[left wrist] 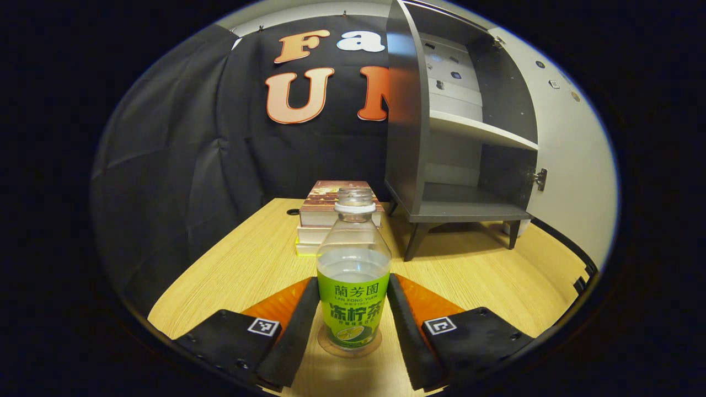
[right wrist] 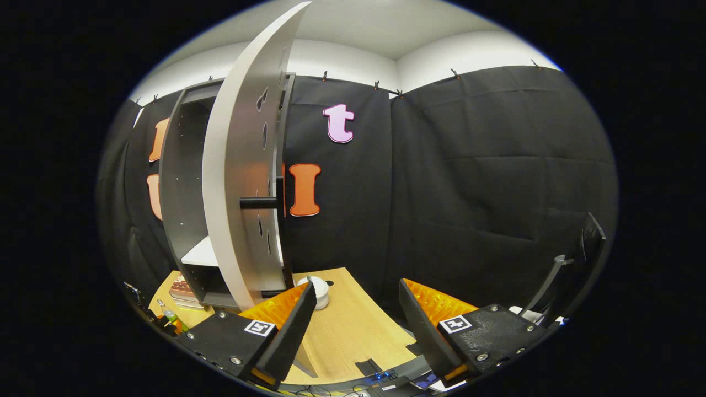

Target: Open the cabinet door with the right hand, grasp the bottle in the cabinet with the left hand and place it on the coaster, then close the cabinet door with the right hand.

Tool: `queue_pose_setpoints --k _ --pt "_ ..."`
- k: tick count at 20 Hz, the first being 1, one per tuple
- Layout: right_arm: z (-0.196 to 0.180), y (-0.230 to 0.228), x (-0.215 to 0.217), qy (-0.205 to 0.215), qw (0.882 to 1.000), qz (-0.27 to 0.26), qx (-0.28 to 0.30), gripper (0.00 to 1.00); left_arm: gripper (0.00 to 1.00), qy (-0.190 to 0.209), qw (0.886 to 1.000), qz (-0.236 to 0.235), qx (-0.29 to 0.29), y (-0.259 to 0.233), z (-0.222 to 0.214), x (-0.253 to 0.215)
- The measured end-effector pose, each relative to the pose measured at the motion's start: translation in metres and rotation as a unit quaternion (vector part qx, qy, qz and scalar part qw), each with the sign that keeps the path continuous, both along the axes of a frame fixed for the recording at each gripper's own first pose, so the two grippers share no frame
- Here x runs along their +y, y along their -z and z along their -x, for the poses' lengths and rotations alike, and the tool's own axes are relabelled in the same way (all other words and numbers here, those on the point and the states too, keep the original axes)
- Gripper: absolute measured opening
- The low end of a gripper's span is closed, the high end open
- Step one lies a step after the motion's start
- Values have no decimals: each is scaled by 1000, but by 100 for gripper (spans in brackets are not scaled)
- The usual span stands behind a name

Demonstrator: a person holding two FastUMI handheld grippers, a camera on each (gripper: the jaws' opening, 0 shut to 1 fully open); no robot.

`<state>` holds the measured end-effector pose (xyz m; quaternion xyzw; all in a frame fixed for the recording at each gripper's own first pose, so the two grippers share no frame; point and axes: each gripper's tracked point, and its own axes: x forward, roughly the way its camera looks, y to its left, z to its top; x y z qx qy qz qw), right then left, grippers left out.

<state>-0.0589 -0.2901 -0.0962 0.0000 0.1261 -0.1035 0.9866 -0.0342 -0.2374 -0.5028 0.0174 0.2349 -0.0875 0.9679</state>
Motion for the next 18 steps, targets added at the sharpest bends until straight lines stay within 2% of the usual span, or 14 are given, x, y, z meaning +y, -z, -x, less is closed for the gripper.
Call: queue_pose_setpoints --k 7,13,17,18 --pt "-2 3 -2 0 1000 3 3 92 84 -12 1000 -2 16 0 11 3" --pt "-2 3 -1 -4 1000 5 3 93 81 -11 999 -11 31 4 27 4" --pt "-2 3 -1 -5 1000 7 2 93 87 -21 999 -22 41 5 34 11" --pt "-1 3 0 -6 1000 8 2 93 93 -26 998 -21 44 6 37 12"
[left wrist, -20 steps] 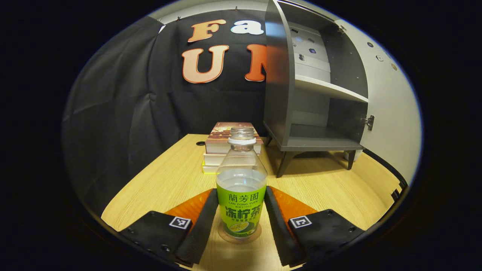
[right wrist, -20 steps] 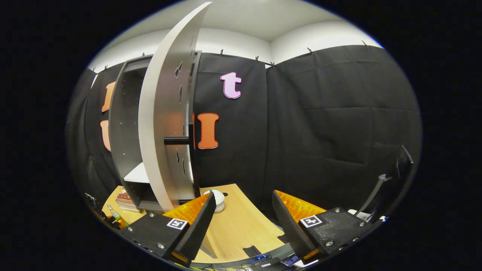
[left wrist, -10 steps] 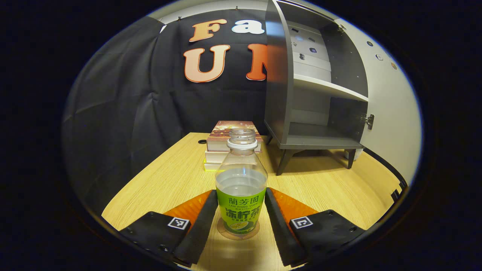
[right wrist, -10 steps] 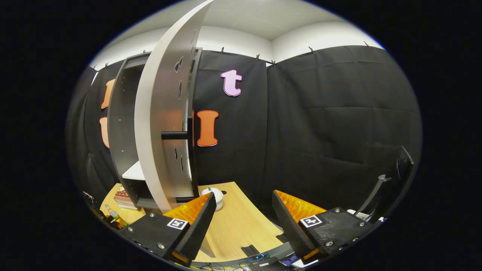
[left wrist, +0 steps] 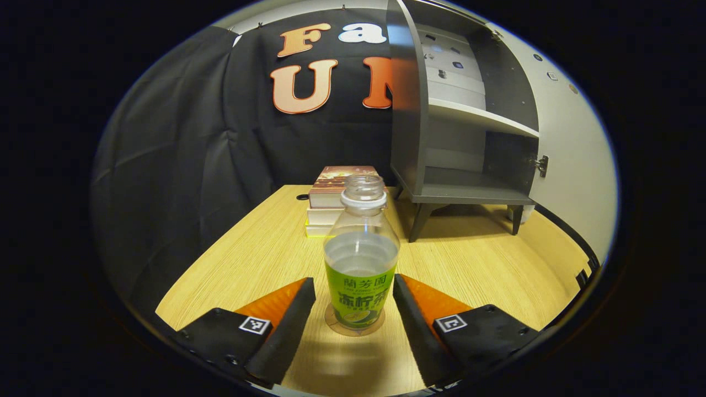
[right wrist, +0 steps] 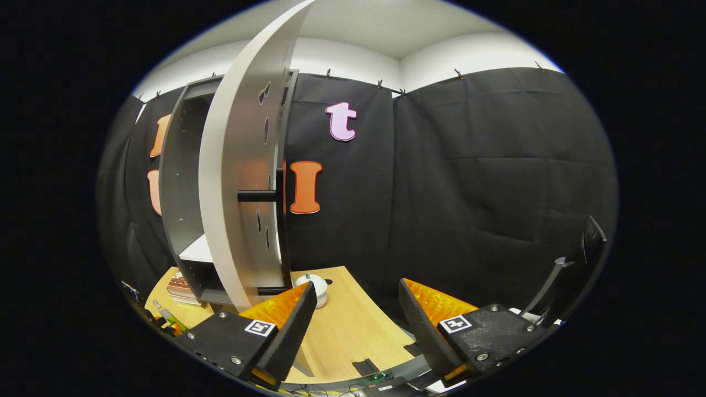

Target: Open the cabinet door with the right hand, grasp the bottle in the cabinet with the left hand and place it on the coaster, then close the cabinet door with the right hand.

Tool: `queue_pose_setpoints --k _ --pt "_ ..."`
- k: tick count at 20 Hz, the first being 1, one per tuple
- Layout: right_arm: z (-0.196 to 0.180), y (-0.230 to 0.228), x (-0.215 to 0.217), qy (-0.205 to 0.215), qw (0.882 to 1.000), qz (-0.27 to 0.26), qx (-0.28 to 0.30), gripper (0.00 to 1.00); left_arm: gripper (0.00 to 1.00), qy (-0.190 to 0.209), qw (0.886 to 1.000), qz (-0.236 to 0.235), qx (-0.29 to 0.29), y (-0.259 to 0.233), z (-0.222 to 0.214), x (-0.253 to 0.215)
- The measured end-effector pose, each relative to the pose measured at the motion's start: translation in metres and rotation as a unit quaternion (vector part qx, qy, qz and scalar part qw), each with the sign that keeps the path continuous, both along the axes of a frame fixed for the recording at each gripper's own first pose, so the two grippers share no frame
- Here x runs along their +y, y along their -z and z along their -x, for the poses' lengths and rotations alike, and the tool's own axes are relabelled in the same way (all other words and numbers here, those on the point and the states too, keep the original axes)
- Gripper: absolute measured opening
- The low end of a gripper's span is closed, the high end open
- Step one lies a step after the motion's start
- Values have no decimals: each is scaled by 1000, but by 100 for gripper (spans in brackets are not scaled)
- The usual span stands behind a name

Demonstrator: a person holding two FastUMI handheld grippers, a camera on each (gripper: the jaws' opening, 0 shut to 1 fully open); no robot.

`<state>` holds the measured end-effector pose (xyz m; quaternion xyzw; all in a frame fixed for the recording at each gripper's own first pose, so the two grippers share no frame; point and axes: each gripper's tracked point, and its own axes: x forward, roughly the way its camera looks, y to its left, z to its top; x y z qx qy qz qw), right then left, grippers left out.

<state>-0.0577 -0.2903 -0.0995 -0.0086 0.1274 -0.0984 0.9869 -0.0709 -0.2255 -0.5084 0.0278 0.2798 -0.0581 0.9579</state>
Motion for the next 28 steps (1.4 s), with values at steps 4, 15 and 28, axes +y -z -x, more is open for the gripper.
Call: queue_pose_setpoints --k 4,15,28 --pt "-1 -1 1 0 1000 13 -2 93 96 -12 1000 16 5 -21 17 6" --pt "-4 -2 15 -29 999 12 -7 88 96 -44 994 7 -98 -199 23 79" --pt "9 -1 121 -81 996 -41 -21 87 96 -39 978 -25 -205 -377 -14 151"
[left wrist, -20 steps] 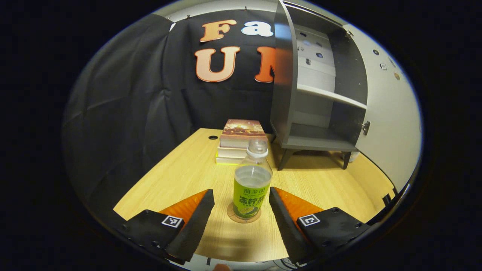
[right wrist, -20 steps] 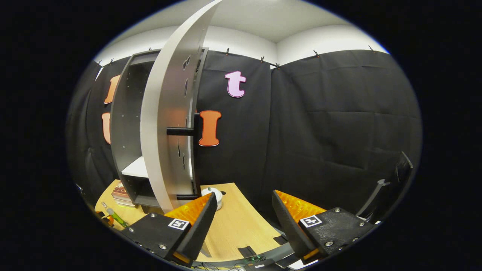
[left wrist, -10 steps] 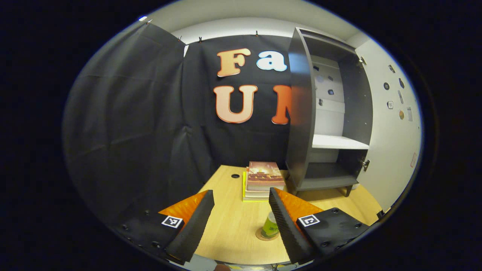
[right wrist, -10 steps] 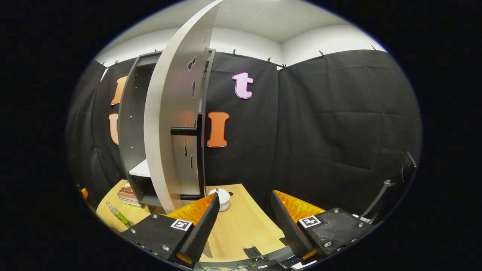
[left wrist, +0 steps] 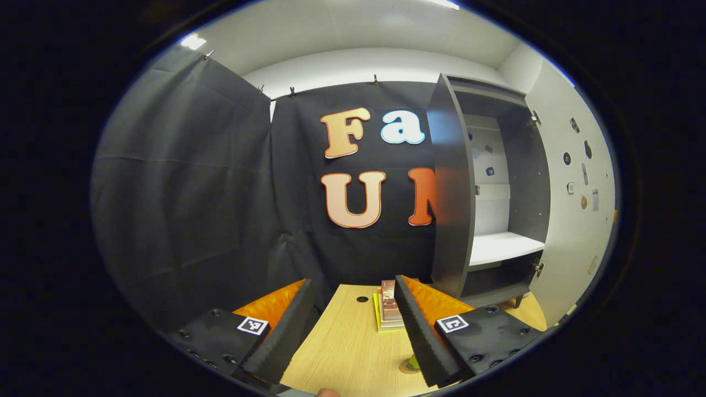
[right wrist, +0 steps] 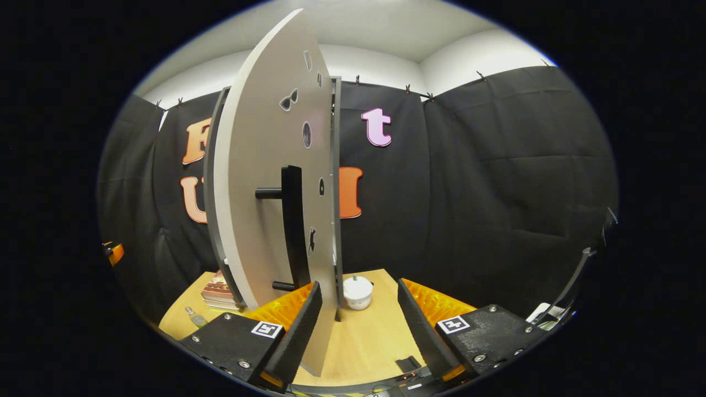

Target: Open the cabinet door with the right hand, grasp the bottle in the cabinet with the left hand and place it on the coaster, then close the cabinet door with the right hand.

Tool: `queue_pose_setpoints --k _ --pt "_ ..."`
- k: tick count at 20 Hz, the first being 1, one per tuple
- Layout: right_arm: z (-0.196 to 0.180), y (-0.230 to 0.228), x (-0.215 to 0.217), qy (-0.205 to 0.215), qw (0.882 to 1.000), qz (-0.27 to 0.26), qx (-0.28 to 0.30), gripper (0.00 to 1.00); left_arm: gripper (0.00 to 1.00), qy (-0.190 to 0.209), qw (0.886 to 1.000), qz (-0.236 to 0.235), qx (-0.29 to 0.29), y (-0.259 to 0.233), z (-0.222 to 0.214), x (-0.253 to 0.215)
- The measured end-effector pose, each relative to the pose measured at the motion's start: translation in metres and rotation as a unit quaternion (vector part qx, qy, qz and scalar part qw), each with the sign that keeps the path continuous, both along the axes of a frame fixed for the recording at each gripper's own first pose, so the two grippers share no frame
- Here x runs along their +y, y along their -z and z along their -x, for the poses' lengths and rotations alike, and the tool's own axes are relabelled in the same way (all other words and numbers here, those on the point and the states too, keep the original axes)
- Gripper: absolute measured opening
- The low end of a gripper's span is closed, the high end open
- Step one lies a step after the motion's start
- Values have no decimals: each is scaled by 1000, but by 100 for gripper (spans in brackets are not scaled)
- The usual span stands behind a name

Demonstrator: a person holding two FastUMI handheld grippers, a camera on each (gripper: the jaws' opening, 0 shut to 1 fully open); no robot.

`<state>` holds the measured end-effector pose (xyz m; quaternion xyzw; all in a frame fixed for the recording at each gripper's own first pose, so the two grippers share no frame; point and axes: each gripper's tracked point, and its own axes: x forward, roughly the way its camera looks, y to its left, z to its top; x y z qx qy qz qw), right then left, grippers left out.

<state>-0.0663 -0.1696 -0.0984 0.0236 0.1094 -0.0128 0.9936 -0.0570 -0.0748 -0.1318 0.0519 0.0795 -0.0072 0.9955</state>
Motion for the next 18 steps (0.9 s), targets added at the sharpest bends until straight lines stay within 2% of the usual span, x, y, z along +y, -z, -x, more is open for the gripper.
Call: queue_pose_setpoints --k 5,12,18 --pt "0 0 40 -1 1000 -15 -2 87 95 12 1000 7 0 -18 -16 19" --pt "-13 0 108 -29 999 -29 -6 87 95 27 1000 9 9 -19 -32 40" --pt "-53 -3 179 -76 995 -63 -12 89 96 19 1000 7 8 -17 -43 63"
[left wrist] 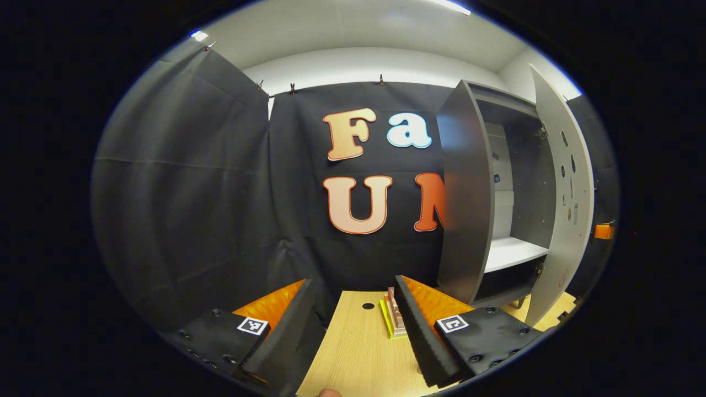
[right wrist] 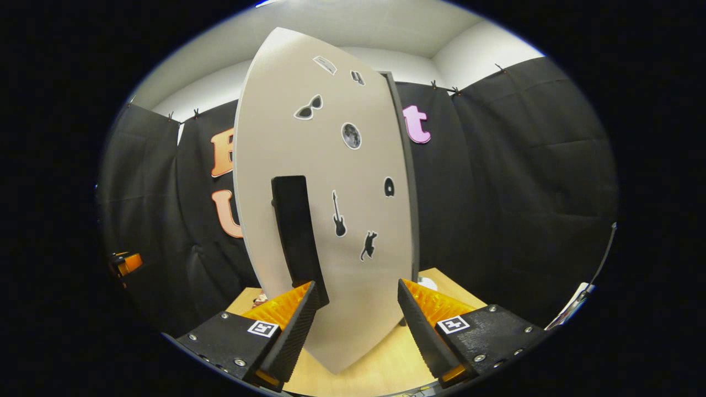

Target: Open the cabinet door with the right hand, grasp the bottle in the cabinet with the left hand and place it on the coaster, then close the cabinet door with the right hand.

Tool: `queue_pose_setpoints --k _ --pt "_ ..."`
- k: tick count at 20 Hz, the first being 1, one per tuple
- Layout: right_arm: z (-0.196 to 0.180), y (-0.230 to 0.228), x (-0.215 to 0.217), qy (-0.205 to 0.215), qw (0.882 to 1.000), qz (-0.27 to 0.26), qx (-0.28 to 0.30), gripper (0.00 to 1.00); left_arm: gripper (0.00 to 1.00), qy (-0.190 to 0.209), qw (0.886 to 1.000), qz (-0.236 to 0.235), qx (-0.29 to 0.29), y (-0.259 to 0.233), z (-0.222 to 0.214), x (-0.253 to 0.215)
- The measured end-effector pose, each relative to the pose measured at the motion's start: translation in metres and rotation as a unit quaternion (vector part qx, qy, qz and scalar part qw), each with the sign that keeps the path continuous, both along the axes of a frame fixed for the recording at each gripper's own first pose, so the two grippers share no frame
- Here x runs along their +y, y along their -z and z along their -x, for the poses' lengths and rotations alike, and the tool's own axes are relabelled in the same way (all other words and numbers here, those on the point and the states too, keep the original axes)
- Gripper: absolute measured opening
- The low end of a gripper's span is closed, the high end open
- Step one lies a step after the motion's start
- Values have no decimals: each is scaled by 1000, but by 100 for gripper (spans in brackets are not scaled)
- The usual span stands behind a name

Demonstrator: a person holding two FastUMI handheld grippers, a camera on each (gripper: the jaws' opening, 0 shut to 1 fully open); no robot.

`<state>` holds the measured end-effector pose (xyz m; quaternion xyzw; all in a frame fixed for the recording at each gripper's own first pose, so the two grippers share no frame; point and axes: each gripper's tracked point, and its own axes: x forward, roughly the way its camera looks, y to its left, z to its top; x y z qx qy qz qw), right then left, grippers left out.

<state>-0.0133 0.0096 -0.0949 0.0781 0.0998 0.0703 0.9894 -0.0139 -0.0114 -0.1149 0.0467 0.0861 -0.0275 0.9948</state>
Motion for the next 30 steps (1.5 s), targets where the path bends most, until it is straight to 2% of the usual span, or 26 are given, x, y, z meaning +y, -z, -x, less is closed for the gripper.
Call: queue_pose_setpoints --k 4,6,13,30 --pt "-37 -1 47 -32 999 -11 -5 89 96 -12 1000 -1 4 3 -4 18" --pt "-35 -2 53 -44 999 -9 -5 89 95 -17 1000 -2 5 3 -5 26" --pt "-43 0 58 -50 999 -10 -5 89 95 -38 999 -7 2 6 -17 61" --pt "-80 2 80 -49 999 3 -9 89 94 -53 998 -24 -12 -1 -44 80"
